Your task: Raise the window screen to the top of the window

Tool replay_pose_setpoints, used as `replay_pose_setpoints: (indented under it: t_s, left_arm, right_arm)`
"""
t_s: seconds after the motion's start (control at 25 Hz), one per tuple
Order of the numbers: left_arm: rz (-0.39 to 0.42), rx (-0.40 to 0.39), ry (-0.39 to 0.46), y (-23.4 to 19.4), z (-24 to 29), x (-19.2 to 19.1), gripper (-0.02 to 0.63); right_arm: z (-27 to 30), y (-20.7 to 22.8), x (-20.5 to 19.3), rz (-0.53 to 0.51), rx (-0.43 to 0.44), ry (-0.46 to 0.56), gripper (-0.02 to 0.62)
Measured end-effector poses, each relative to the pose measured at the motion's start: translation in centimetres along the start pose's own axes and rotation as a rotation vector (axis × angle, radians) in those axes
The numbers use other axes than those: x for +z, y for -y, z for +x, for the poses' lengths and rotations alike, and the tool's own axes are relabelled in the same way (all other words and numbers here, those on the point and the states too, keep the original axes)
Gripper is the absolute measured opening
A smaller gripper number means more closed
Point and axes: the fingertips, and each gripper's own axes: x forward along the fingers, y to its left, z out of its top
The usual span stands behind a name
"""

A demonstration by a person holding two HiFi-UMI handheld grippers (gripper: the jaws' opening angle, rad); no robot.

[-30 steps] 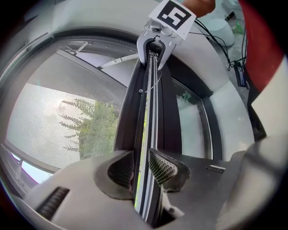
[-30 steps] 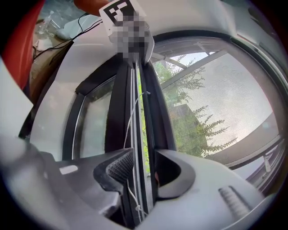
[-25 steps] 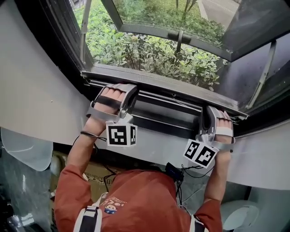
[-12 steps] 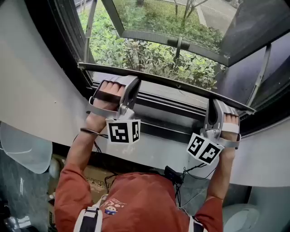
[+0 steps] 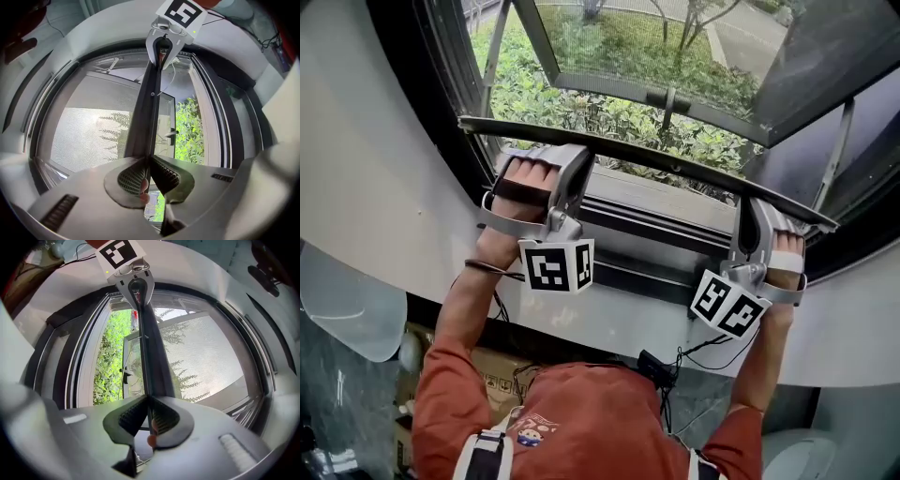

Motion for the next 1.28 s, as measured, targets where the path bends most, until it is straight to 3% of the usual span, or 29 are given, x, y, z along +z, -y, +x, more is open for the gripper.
replay_pose_setpoints:
  t_s: [0.28, 0.64, 1.28]
  left_arm:
    - [0.043, 0.048, 0.010, -2.2, 0.3, 0.3, 0.040]
    - [0.019, 0.108, 0.013, -5.3, 0.5, 0.7, 0.043]
    - [0.057, 0.218, 0.045, -12.9, 1.4, 1.7, 0.048]
  right_arm:
    - [0.5, 2.4, 0.3, 0.001, -0.046, 0.011, 0.041]
    - [0.5, 5.3, 0.8, -0.017, -0.102, 0.024, 0.043]
    - [1.5, 13.1, 1.8, -0.063, -0.230, 0.041, 0.044]
